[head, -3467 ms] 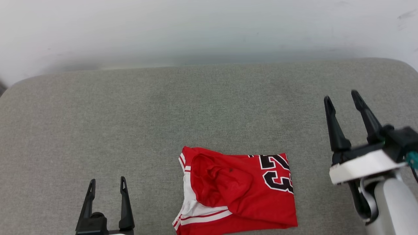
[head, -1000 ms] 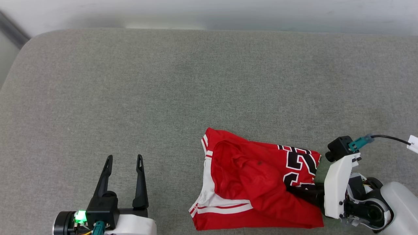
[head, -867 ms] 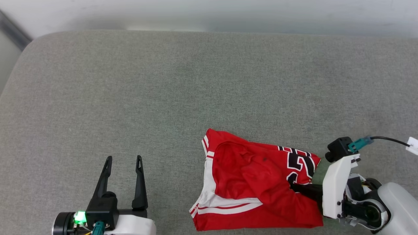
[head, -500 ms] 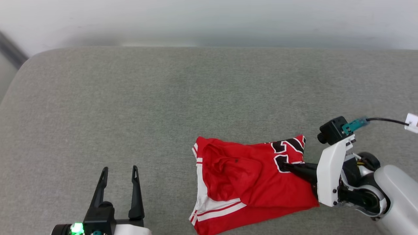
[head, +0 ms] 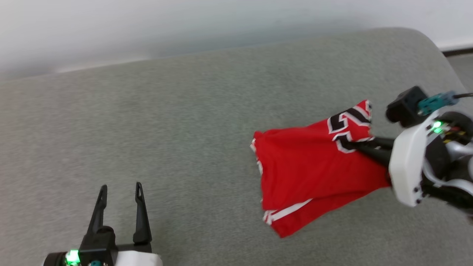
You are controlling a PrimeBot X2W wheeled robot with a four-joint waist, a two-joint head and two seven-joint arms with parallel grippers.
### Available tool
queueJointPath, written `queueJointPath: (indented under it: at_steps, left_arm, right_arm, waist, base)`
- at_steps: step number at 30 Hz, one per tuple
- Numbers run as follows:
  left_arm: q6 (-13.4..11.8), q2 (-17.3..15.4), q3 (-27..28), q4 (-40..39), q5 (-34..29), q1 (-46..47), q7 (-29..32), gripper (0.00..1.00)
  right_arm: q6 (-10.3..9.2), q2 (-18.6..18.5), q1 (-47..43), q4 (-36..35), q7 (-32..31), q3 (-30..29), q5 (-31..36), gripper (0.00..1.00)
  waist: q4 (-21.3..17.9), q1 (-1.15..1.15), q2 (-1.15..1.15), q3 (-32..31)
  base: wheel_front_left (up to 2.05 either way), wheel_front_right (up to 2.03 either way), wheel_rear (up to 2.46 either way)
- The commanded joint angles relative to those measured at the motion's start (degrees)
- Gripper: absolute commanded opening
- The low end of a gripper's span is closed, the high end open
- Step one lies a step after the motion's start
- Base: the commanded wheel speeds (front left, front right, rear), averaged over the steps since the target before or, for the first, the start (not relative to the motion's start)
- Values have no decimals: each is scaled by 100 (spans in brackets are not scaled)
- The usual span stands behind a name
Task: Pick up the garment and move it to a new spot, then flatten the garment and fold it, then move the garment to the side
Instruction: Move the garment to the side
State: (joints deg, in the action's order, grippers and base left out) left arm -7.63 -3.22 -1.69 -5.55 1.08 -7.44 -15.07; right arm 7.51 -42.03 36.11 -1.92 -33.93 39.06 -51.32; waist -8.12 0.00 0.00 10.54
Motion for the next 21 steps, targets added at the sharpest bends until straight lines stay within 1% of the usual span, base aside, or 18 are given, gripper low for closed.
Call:
queueJointPath:
  at_steps: [1,6,8,10,12,14,15,16,19,21]
  left_arm:
    - [11,-47,38,-33,-45,118,-13,100]
    - [74,-165,159,-137,-65,312,-13,100]
    - [113,-231,167,-176,-84,399,-13,100]
    - [153,-292,188,-223,-99,494,-13,100]
    - [166,-333,218,-275,-98,593,-13,100]
    - [190,-387,243,-330,-102,664,-13,100]
    - [190,-387,243,-330,-102,664,-13,100]
    - [206,-420,249,-367,-106,698,-13,100]
    - [232,-474,248,-462,-134,797,-13,100]
    - [228,-504,234,-526,-152,839,-13,100]
  right_arm:
    - [-5,-121,164,-32,23,-39,86,0]
    - [-5,-540,436,247,103,-140,450,0]
    - [-5,-718,542,490,167,-201,647,0]
    - [-5,-830,642,811,248,-298,762,0]
    - [-5,-953,783,1132,370,-362,1024,0]
    - [-5,-956,885,1490,484,-435,1140,0]
    - [-5,-956,885,1490,484,-435,1140,0]
    - [-5,-945,947,1680,548,-497,1213,0]
    - [-6,-982,1170,2184,705,-596,1542,0]
    - [-6,-850,1263,2582,792,-743,1574,0]
  waist:
    - [-405,0,0,326]
    - [-788,0,0,709]
    - [-864,0,0,860]
    - [-908,0,0,1027]
    - [-934,0,0,1201]
    - [-954,0,0,1369]
    - [-954,0,0,1369]
    - [-956,0,0,1460]
    - [-955,0,0,1684]
    - [-952,0,0,1831]
  base:
    - [0,0,0]
    - [0,0,0]
    - [0,0,0]
    - [0,0,0]
    - [0,0,0]
    - [0,0,0]
    - [0,0,0]
    - [0,0,0]
    - [0,0,0]
    - [0,0,0]
